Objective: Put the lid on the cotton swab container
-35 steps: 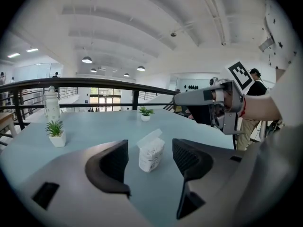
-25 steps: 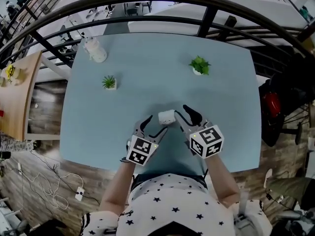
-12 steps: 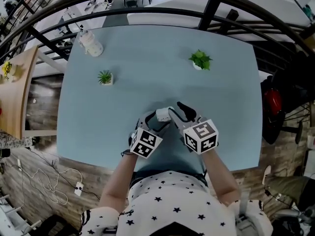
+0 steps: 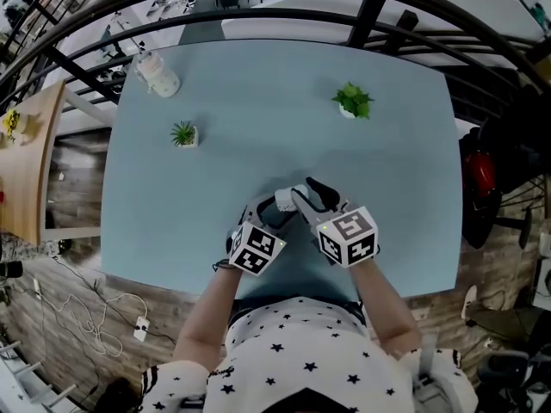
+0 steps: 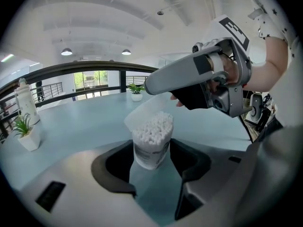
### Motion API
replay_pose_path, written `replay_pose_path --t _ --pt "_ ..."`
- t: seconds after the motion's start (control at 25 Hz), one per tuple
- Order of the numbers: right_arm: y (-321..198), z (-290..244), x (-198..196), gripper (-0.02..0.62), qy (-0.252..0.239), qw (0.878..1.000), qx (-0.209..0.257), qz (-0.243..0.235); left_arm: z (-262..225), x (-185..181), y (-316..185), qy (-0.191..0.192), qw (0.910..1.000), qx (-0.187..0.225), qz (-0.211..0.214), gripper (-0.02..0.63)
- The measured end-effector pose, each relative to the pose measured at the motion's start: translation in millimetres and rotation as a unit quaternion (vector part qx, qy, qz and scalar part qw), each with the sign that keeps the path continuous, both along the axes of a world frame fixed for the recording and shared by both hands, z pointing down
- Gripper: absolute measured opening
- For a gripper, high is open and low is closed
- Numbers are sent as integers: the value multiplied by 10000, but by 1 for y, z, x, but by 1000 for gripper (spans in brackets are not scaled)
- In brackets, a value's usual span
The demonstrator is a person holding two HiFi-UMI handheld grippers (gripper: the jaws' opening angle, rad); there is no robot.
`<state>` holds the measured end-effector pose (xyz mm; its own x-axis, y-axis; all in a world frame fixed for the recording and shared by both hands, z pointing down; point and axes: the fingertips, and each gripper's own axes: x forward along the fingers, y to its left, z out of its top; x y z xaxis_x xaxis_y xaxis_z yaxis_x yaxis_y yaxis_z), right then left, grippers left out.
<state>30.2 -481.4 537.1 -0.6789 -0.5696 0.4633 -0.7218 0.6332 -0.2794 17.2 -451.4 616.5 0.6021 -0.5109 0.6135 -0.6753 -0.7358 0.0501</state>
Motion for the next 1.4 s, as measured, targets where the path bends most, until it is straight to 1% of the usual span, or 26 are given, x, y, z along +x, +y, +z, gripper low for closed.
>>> replay_pose_path --t 0.44,1.2,1.4 --pt "10 13 -2 146 81 9998 -185 -77 2 0 -1 17 10000 -12 10 238" --pt "17 25 0 159 250 9991 -318 -86 3 0 -1 -69 10000 -11 -22 238" --pt "19 28 1 167 451 9985 -304 -92 3 0 0 -80 10000 -12 -16 238"
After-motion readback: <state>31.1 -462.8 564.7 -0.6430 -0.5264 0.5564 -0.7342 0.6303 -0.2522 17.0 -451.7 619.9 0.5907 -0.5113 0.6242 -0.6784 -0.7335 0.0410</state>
